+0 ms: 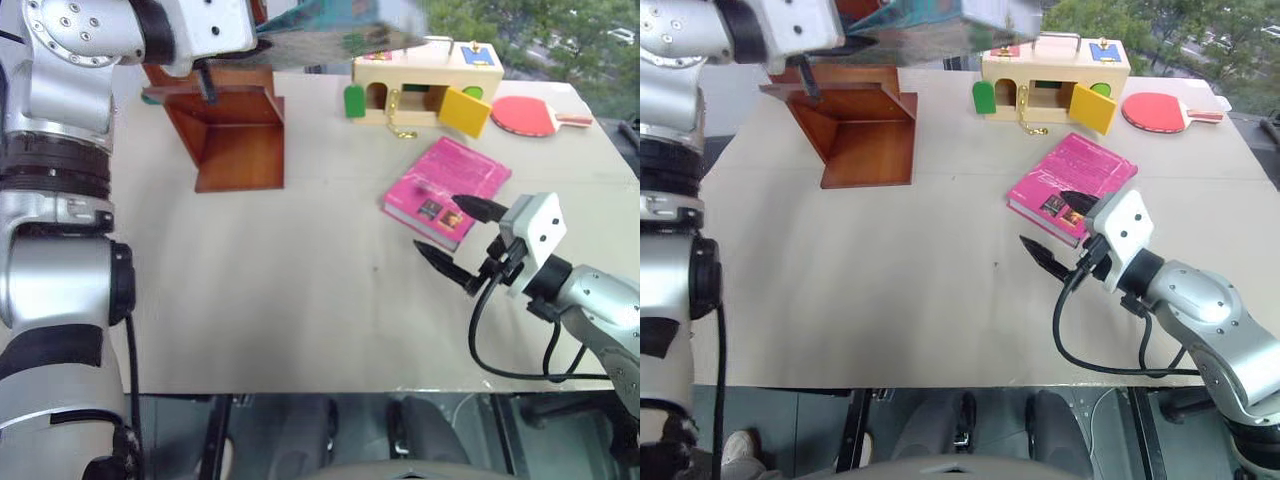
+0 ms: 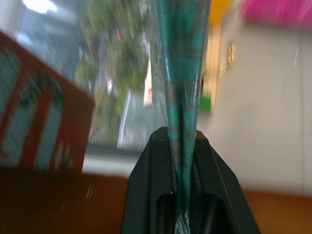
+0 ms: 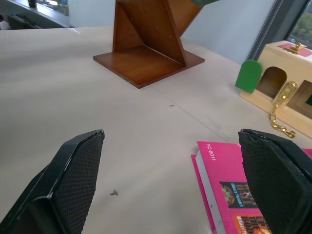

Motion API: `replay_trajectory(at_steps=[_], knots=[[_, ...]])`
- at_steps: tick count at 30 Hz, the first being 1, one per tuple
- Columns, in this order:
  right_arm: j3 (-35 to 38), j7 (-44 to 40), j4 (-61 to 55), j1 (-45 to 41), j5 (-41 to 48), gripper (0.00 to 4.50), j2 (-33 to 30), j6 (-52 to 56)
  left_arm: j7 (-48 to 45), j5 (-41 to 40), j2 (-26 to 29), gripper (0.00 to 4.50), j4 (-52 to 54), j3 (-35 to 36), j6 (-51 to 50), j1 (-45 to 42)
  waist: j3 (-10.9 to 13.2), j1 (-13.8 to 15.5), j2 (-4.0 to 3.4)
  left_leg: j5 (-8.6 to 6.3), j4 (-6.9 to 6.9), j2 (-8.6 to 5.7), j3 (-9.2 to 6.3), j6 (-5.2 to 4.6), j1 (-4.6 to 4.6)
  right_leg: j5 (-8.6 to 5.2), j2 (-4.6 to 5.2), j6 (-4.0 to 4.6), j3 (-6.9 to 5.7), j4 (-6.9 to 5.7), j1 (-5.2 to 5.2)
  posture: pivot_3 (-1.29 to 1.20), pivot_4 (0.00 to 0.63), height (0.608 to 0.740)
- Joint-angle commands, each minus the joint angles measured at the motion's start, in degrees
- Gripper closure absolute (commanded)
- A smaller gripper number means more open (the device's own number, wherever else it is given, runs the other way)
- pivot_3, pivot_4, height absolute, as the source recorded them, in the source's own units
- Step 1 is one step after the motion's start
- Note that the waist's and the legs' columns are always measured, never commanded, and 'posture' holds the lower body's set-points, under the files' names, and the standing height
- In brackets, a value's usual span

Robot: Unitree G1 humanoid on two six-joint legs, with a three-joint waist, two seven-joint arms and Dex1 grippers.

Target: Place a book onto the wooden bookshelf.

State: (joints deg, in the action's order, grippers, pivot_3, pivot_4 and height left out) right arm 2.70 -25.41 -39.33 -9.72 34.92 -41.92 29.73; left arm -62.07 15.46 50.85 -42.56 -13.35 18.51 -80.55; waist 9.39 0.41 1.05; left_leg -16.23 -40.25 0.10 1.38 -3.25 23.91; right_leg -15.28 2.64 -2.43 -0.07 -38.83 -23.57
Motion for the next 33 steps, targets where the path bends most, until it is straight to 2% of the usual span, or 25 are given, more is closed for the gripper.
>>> replay_trajectory(at_steps=[1,7,14,22,26,27,29,31,32,33], knots=[[1.9,-1.7,0.4,-1.8,-0.8,0.0,0.4,-1.6,1.2,4.8,2.4,4.48,-4.2,-1.7,2.0,-3.6,0.0,-0.3,0.0,-0.1,0.01,0.01,-0.02,-0.17,0.0,0.0,-0.01,0.0,-0.01,-0.02,-0.01,0.0,0.15,0.74],[4.3,-3.2,1.6,-4.5,-1.2,0.0,0.2,-1.4,1.8,10.6,2.4,4.48,-12.9,-5.2,3.4,-8.3,0.2,0.1,0.24,-0.1,0.01,0.07,-0.06,-0.17,0.04,-0.01,-0.04,0.0,-0.09,-0.02,-0.03,0.0,0.15,0.74],[8.5,-3.4,1.1,-11.2,2.7,0.0,-0.2,1.1,8.4,17.2,3.1,4.48,-23.5,-9.1,5.8,-10.5,0.2,0.2,0.25,-0.08,0.0,0.04,-0.01,-0.14,0.04,-0.03,0.05,-0.05,-0.08,-0.02,-0.04,0.0,0.15,0.74],[8.5,-1.6,0.5,-16.9,5.6,0.0,1.0,3.7,13.7,18.3,2.3,4.48,-28.9,-10.1,6.8,-10.0,0.2,-0.9,0.22,-0.12,-0.07,0.1,-0.04,-0.21,-0.23,-0.03,0.03,-0.04,-0.07,-0.69,-0.04,0.0,0.15,0.74],[8.6,-1.0,0.9,-18.7,6.8,0.0,2.1,3.7,12.7,16.5,2.8,2.87,-29.8,-8.3,6.5,-9.9,0.2,-1.4,0.22,-0.06,-0.14,0.11,-0.04,-0.2,-0.31,-0.03,0.01,-0.03,-0.04,-0.96,-0.08,0.0,0.15,0.74],[8.6,-0.9,1.1,-19.2,7.0,0.0,2.4,3.6,12.8,16.3,3.1,2.37,-29.8,-8.1,6.7,-9.8,0.2,-1.5,0.22,-0.05,-0.14,0.12,-0.03,-0.2,-0.3,-0.03,-0.01,-0.03,-0.03,-0.98,-0.1,0.0,0.15,0.74],[8.6,-0.9,1.6,-19.8,7.2,0.0,2.9,3.5,13.3,15.7,3.6,1.07,-29.6,-7.6,7.3,-9.7,0.2,-1.3,0.24,-0.04,-0.14,0.12,-0.04,-0.19,-0.11,-0.03,0.0,-0.03,-0.04,-0.94,-0.26,0.0,0.15,0.74],[8.4,-1.1,2.0,-20.3,7.2,0.0,3.3,3.4,13.8,15.1,4.2,0.28,-29.2,-6.9,8.2,-9.5,0.2,-1.2,0.24,-0.04,-0.14,0.12,-0.02,-0.18,-0.04,-0.03,0.02,-0.02,-0.05,-0.85,-0.28,0.0,0.15,0.74],[8.5,-1.4,2.2,-20.5,7.2,0.0,3.3,3.3,13.8,14.7,4.5,0.07,-28.8,-6.6,8.9,-9.3,0.2,-1.2,0.24,-0.04,-0.14,0.11,-0.01,-0.18,0.01,-0.03,0.04,-0.03,-0.05,-0.72,-0.28,0.0,0.15,0.74],[8.5,-1.6,2.5,-20.7,7.3,0.0,3.5,3.2,13.1,13.8,4.9,0.07,-28.3,-5.8,10.0,-8.9,0.2,-1.2,0.24,-0.02,-0.13,0.09,0.0,-0.15,0.07,-0.03,0.07,-0.03,-0.04,-0.57,-0.28,0.0,0.15,0.74]])
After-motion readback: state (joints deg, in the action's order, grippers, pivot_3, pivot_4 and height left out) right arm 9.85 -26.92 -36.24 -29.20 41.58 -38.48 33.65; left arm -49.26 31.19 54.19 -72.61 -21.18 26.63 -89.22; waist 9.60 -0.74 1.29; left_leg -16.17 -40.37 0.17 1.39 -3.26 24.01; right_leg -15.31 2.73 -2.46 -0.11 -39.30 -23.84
